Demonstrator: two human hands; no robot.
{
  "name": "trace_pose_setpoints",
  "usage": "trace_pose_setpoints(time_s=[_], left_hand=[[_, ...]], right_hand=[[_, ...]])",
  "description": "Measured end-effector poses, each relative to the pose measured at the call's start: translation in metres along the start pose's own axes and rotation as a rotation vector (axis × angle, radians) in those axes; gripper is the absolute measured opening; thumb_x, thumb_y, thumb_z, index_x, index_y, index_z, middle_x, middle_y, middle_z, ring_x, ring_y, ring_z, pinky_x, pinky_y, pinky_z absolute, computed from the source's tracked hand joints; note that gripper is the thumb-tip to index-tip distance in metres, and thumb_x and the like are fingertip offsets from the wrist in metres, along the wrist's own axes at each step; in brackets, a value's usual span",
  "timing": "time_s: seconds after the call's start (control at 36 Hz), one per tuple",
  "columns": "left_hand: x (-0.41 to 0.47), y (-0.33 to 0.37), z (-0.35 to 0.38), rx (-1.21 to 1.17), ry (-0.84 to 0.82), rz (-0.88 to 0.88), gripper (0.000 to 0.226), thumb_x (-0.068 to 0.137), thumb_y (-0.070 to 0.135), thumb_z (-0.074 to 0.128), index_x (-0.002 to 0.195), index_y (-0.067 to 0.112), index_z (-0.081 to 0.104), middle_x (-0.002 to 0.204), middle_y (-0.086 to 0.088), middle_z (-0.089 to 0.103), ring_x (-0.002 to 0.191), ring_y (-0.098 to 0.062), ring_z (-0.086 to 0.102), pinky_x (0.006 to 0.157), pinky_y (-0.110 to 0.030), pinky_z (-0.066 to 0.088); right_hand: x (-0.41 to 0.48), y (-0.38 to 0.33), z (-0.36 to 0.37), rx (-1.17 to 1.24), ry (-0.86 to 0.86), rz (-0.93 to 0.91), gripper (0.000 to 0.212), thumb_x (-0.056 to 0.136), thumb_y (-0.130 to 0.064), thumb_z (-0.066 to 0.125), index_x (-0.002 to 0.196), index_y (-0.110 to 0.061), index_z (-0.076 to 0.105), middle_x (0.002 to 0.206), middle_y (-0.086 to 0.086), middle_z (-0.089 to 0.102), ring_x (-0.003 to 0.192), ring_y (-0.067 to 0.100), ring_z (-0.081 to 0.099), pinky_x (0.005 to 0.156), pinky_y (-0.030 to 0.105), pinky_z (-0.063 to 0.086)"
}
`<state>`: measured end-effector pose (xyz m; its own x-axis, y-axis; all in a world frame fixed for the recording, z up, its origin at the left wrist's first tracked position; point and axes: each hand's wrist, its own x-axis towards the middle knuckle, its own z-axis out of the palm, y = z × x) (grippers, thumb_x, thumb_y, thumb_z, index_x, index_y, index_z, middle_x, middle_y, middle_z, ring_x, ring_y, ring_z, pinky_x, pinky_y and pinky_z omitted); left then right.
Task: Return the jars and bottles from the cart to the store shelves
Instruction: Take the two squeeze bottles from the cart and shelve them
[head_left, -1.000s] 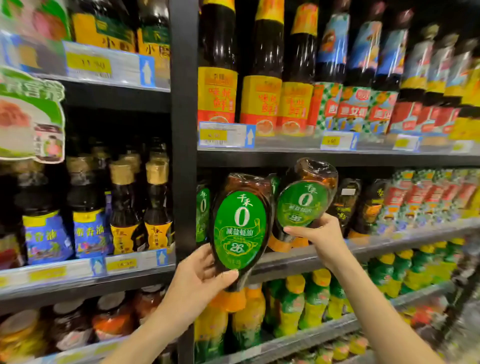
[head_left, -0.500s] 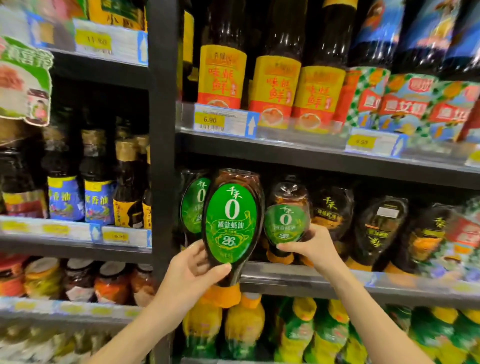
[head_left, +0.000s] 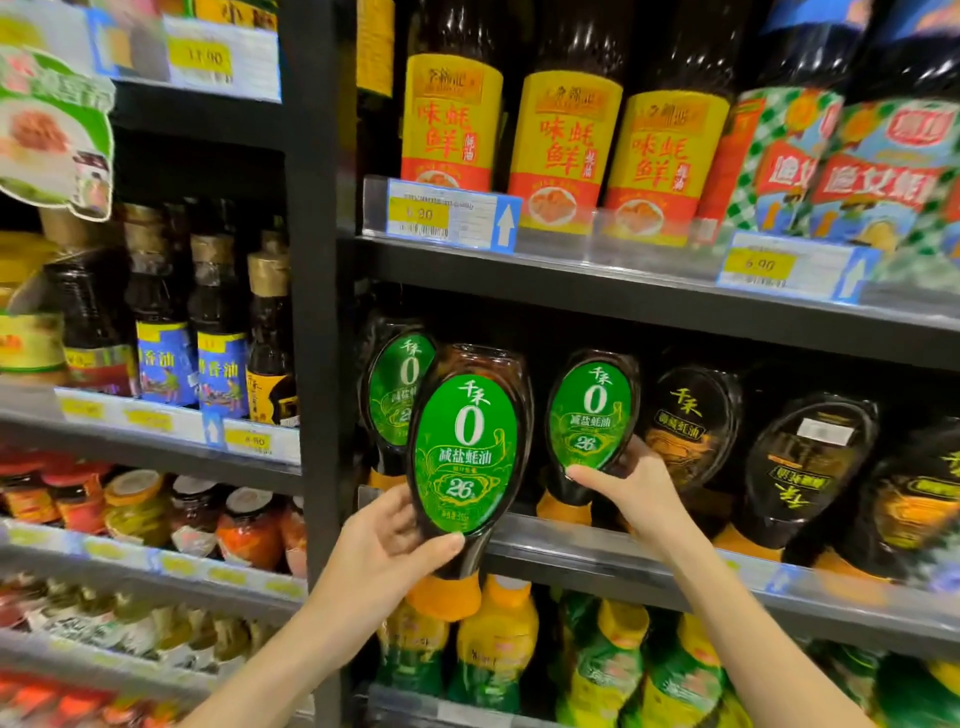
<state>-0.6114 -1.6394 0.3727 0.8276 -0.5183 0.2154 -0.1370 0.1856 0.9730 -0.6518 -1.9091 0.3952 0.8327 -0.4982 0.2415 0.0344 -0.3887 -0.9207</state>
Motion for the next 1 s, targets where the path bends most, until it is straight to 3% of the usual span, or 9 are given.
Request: trace_pose_setpoints(time_s=[0.14, 0.25, 0.42, 0.5, 0.61, 0.72, 0.83, 0.92, 1.0], left_hand=[[0.001, -0.003, 0.001, 0.012, -0.012, -0.003, 0.057, 0.068, 0.015, 0.077, 0.121, 0.019, 0.056, 0.115, 0.005, 0.069, 0.107, -0.009, 0.064, 0.090, -0.019, 0.051], [0.005, -0.003, 0.004, 0.025, -0.027, 0.021, 0.057, 0.067, 0.019, 0.073, 0.122, 0.017, 0.056, 0.114, 0.004, 0.070, 0.108, -0.010, 0.064, 0.089, -0.018, 0.051], [0.009, 0.002, 0.007, 0.007, -0.028, 0.066, 0.051, 0.066, 0.017, 0.072, 0.116, 0.016, 0.059, 0.110, 0.005, 0.071, 0.104, -0.011, 0.066, 0.085, -0.017, 0.052], [0.010, 0.005, 0.009, -0.004, -0.032, 0.084, 0.049, 0.067, 0.017, 0.071, 0.114, 0.016, 0.060, 0.109, 0.005, 0.071, 0.103, -0.010, 0.066, 0.083, -0.016, 0.051], [0.009, 0.007, 0.013, 0.005, -0.034, 0.096, 0.048, 0.068, 0.019, 0.075, 0.114, 0.020, 0.059, 0.109, 0.010, 0.071, 0.102, -0.007, 0.066, 0.080, -0.014, 0.051], [0.009, 0.010, 0.015, 0.049, -0.045, 0.118, 0.049, 0.069, 0.022, 0.075, 0.115, 0.025, 0.058, 0.112, 0.012, 0.069, 0.105, -0.006, 0.065, 0.084, -0.015, 0.051], [0.010, 0.016, 0.018, 0.066, -0.064, 0.164, 0.051, 0.069, 0.021, 0.079, 0.114, 0.028, 0.057, 0.110, 0.017, 0.068, 0.106, -0.001, 0.062, 0.083, -0.010, 0.048], [0.013, 0.019, 0.019, 0.068, -0.072, 0.218, 0.055, 0.065, 0.029, 0.082, 0.114, 0.027, 0.057, 0.112, 0.016, 0.068, 0.106, -0.003, 0.062, 0.084, -0.012, 0.048], [0.020, 0.025, 0.018, 0.067, -0.062, 0.272, 0.055, 0.060, 0.031, 0.077, 0.112, 0.025, 0.058, 0.110, 0.012, 0.069, 0.105, -0.006, 0.064, 0.084, -0.015, 0.049]], right_hand=[[-0.003, 0.000, 0.000, -0.006, -0.041, 0.025, 0.053, 0.072, -0.015, 0.079, 0.117, -0.020, 0.052, 0.109, -0.002, 0.066, 0.107, 0.015, 0.061, 0.094, 0.031, 0.048], [-0.002, 0.002, -0.001, -0.047, -0.025, 0.040, 0.060, 0.069, -0.020, 0.081, 0.121, -0.016, 0.051, 0.114, 0.001, 0.066, 0.109, 0.018, 0.061, 0.098, 0.038, 0.049], [-0.006, -0.020, -0.013, -0.224, -0.008, -0.003, 0.081, 0.070, -0.022, 0.081, 0.136, -0.007, 0.037, 0.121, 0.004, 0.061, 0.110, 0.016, 0.057, 0.090, 0.029, 0.047], [-0.020, -0.046, -0.020, -0.360, 0.056, -0.133, 0.091, 0.070, -0.028, 0.080, 0.144, -0.012, 0.029, 0.137, 0.003, 0.050, 0.127, 0.018, 0.047, 0.105, 0.035, 0.042], [-0.046, -0.097, -0.019, -0.322, 0.210, -0.480, 0.077, 0.075, -0.026, 0.077, 0.141, -0.016, 0.038, 0.135, -0.011, 0.044, 0.127, 0.004, 0.043, 0.105, 0.019, 0.036], [-0.055, -0.136, -0.004, -0.164, 0.003, -0.447, 0.077, 0.061, -0.044, 0.073, 0.132, -0.019, 0.052, 0.122, -0.004, 0.061, 0.109, 0.003, 0.061, 0.092, 0.021, 0.051], [-0.049, -0.159, 0.008, -0.221, -0.125, -0.432, 0.080, 0.054, -0.053, 0.072, 0.125, -0.017, 0.060, 0.105, -0.005, 0.069, 0.089, 0.003, 0.067, 0.083, 0.021, 0.054], [-0.045, -0.165, 0.006, -0.157, -0.166, -0.438, 0.076, 0.050, -0.049, 0.078, 0.117, -0.016, 0.065, 0.103, -0.001, 0.072, 0.094, 0.009, 0.069, 0.089, 0.035, 0.055], [-0.045, -0.170, 0.004, -0.099, -0.180, -0.483, 0.067, 0.050, -0.036, 0.081, 0.112, -0.015, 0.065, 0.102, 0.003, 0.072, 0.092, 0.013, 0.070, 0.087, 0.034, 0.056]])
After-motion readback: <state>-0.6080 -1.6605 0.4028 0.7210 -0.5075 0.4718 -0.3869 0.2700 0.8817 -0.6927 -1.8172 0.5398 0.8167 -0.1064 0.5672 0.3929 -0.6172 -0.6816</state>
